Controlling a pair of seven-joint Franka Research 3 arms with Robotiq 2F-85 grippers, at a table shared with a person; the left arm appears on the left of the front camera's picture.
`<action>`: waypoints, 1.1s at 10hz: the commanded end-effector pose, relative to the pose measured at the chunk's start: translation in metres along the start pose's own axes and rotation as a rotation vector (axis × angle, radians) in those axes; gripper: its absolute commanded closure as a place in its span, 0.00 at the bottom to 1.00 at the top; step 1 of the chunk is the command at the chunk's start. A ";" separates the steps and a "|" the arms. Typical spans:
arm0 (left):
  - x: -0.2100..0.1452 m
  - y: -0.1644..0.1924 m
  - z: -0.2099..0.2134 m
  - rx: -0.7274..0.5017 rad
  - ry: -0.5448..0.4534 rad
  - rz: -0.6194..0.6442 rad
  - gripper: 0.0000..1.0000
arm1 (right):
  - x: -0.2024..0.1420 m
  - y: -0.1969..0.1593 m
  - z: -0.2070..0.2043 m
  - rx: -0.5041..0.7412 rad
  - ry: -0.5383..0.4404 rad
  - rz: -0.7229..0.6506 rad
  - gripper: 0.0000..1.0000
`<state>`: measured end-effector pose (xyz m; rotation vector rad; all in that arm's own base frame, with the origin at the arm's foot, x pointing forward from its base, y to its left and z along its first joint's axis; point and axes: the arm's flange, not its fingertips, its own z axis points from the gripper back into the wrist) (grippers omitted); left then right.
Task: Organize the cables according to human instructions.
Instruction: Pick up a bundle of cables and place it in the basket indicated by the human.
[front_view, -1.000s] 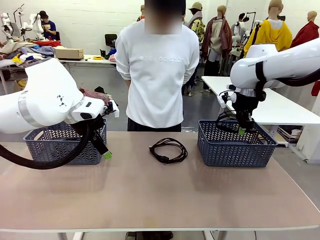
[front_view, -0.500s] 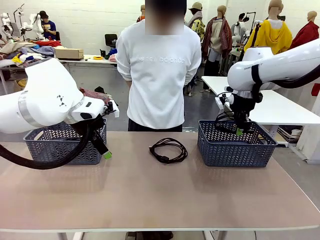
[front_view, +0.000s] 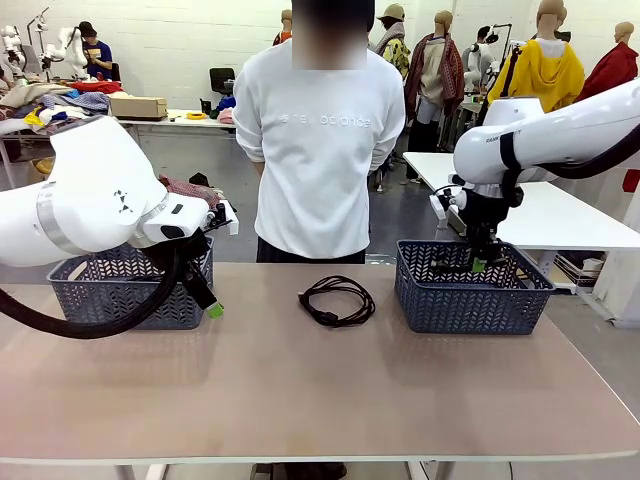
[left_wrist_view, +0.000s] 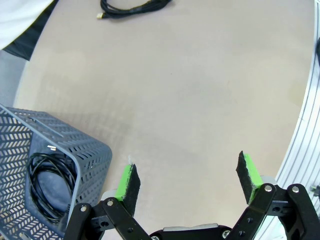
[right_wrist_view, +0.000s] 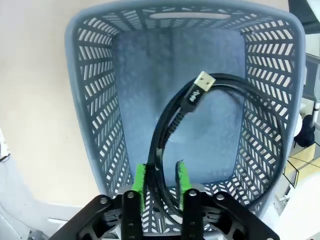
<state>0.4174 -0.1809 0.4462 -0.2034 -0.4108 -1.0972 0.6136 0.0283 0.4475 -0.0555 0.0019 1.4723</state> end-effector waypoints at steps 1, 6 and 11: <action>0.000 0.002 0.002 0.005 -0.001 0.003 0.00 | 0.001 -0.006 0.007 -0.020 -0.012 -0.018 0.63; 0.000 0.002 0.002 0.005 -0.001 0.003 0.00 | 0.001 -0.004 0.010 -0.016 -0.012 -0.039 0.00; 0.000 0.002 0.002 0.005 -0.001 0.003 0.00 | -0.001 0.000 0.015 -0.009 -0.002 -0.060 0.00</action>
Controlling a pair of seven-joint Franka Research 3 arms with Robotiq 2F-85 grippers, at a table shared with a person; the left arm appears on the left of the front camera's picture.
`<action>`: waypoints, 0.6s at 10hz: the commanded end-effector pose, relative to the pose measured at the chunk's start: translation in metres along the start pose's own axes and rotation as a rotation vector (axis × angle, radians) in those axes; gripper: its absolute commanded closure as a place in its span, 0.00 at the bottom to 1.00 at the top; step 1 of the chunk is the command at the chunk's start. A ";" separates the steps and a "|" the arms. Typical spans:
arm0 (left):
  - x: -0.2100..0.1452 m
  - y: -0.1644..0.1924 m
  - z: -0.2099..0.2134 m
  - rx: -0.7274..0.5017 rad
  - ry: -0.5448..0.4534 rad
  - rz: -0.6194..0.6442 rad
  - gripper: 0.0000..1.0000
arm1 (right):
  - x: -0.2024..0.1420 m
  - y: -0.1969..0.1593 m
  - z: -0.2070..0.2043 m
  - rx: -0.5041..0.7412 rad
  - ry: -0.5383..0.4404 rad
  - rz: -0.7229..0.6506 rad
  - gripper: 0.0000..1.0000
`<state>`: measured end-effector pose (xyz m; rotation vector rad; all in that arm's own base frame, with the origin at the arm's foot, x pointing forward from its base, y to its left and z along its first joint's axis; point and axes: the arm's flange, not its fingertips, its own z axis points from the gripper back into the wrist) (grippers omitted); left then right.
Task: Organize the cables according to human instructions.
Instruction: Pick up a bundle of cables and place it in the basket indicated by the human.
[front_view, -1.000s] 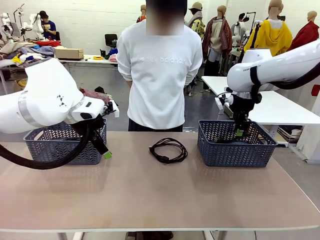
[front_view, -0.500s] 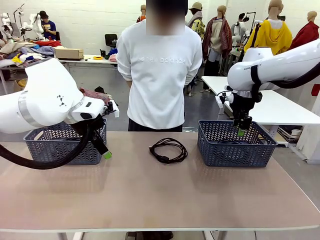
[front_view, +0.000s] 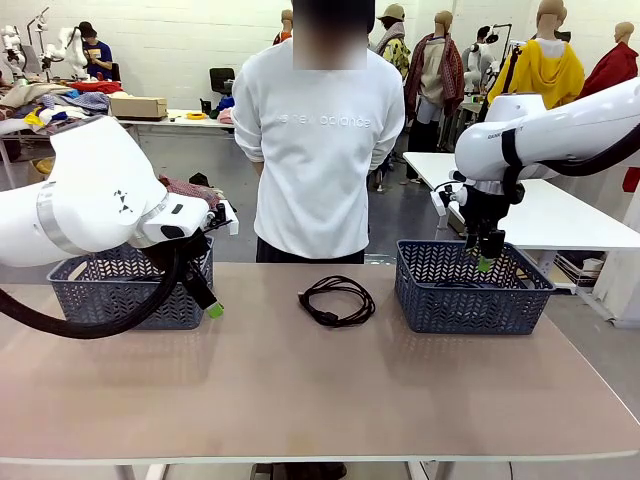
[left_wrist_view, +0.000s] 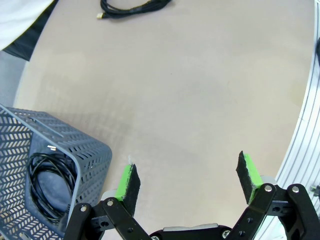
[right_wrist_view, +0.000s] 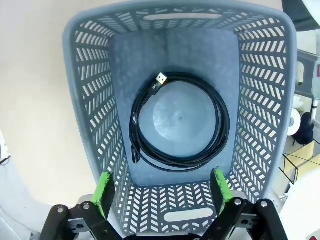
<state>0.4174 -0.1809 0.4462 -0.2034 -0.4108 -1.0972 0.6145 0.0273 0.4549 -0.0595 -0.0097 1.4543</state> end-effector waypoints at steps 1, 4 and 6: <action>0.000 0.002 0.002 0.005 -0.001 0.003 0.00 | -0.004 0.002 0.008 -0.005 0.011 -0.062 0.00; 0.000 0.002 0.002 0.005 -0.001 0.003 0.00 | 0.000 0.000 0.000 0.000 0.000 0.000 0.00; 0.000 0.002 0.002 0.005 -0.001 0.003 0.00 | 0.001 0.000 -0.001 0.002 0.000 -0.010 0.00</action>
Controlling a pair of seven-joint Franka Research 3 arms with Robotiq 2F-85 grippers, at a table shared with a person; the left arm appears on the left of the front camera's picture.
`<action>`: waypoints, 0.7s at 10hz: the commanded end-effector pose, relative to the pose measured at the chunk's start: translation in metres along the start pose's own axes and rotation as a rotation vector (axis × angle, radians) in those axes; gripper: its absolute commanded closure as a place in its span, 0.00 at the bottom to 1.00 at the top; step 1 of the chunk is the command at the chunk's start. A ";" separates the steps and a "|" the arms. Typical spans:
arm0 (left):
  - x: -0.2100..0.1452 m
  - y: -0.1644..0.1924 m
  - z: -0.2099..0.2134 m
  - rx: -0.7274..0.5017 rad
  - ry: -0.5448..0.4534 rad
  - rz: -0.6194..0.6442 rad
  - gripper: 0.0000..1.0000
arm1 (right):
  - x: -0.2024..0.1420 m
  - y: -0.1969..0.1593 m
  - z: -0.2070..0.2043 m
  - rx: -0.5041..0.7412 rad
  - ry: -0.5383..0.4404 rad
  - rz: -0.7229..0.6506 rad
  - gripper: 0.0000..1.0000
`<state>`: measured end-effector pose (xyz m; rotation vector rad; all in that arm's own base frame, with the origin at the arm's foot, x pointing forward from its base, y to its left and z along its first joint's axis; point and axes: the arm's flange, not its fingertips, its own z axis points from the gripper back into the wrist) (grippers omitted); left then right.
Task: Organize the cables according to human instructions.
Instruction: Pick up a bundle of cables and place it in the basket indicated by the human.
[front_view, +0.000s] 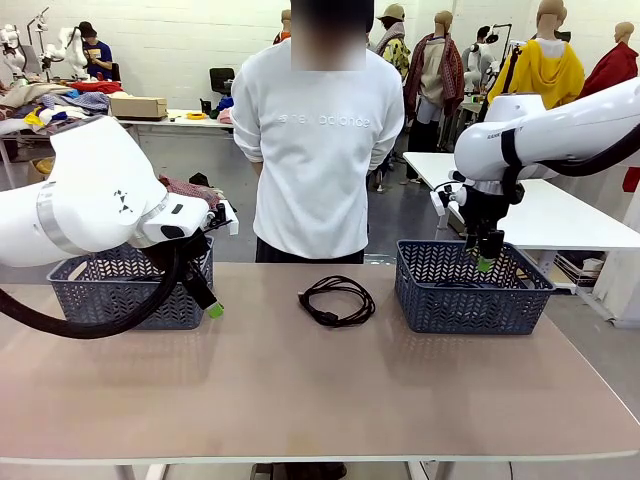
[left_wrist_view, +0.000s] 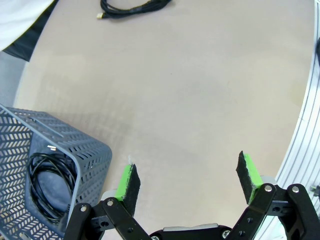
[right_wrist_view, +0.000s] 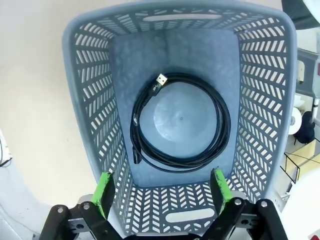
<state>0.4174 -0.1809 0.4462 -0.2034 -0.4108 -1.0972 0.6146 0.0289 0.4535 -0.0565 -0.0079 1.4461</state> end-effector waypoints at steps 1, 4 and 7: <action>0.000 0.002 0.002 0.005 -0.001 0.003 0.00 | 0.009 0.011 0.008 -0.003 -0.048 -0.037 0.00; 0.000 0.002 0.002 0.005 -0.001 0.003 0.00 | 0.036 0.060 0.029 0.006 -0.150 -0.186 0.00; 0.000 0.002 0.002 0.005 -0.001 0.003 0.00 | 0.051 0.103 0.036 -0.029 -0.241 -0.396 0.00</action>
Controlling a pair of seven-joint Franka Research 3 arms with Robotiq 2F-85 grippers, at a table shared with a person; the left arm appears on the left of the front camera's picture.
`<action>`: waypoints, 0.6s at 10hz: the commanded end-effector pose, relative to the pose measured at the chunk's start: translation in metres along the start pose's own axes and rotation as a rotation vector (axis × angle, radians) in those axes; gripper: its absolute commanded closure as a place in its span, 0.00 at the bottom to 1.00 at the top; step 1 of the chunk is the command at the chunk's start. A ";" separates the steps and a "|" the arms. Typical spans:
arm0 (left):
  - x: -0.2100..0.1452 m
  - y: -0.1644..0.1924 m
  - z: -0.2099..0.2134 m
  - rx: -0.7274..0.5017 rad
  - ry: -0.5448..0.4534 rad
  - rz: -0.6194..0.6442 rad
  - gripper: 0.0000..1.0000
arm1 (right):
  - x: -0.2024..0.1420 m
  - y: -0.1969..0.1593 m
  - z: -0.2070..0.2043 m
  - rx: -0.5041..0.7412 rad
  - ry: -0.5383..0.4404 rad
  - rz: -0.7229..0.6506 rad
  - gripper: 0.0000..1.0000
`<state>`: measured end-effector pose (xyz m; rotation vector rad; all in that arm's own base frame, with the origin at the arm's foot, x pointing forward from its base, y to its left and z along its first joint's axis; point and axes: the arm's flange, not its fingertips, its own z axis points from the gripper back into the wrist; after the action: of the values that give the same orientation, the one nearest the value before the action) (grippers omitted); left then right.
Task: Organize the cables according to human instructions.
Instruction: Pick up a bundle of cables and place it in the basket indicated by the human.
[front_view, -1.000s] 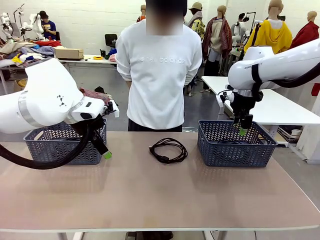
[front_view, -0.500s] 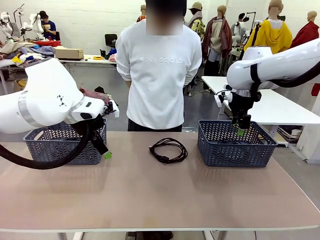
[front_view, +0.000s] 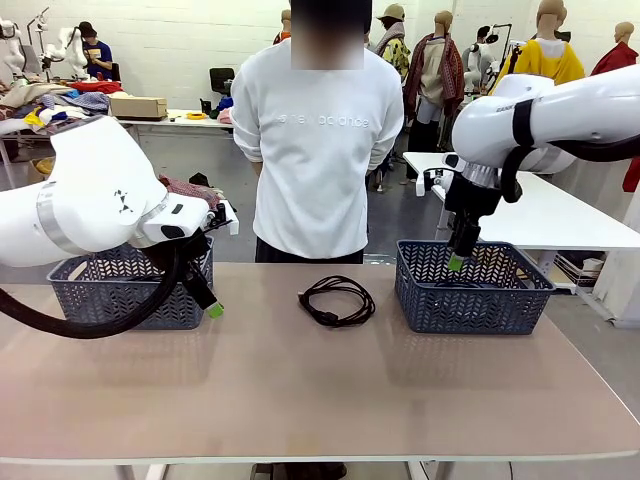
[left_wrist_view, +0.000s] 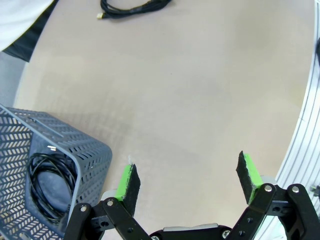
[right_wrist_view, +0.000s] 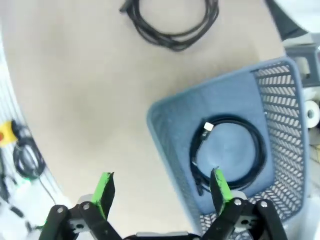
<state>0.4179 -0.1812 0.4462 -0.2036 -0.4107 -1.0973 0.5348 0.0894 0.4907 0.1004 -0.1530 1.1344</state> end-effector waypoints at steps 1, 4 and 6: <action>0.000 0.001 0.002 0.005 -0.001 0.003 0.00 | -0.005 0.031 -0.008 -0.090 -0.111 -0.111 0.00; 0.000 0.001 0.002 0.005 -0.001 0.003 0.00 | -0.006 0.063 -0.011 -0.221 -0.241 -0.140 0.00; 0.000 0.001 0.002 0.005 -0.001 0.003 0.00 | -0.010 0.071 -0.008 -0.210 -0.278 -0.126 0.00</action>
<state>0.4181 -0.1812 0.4465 -0.2035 -0.4114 -1.0973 0.4752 0.1145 0.4850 0.0539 -0.4730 0.9780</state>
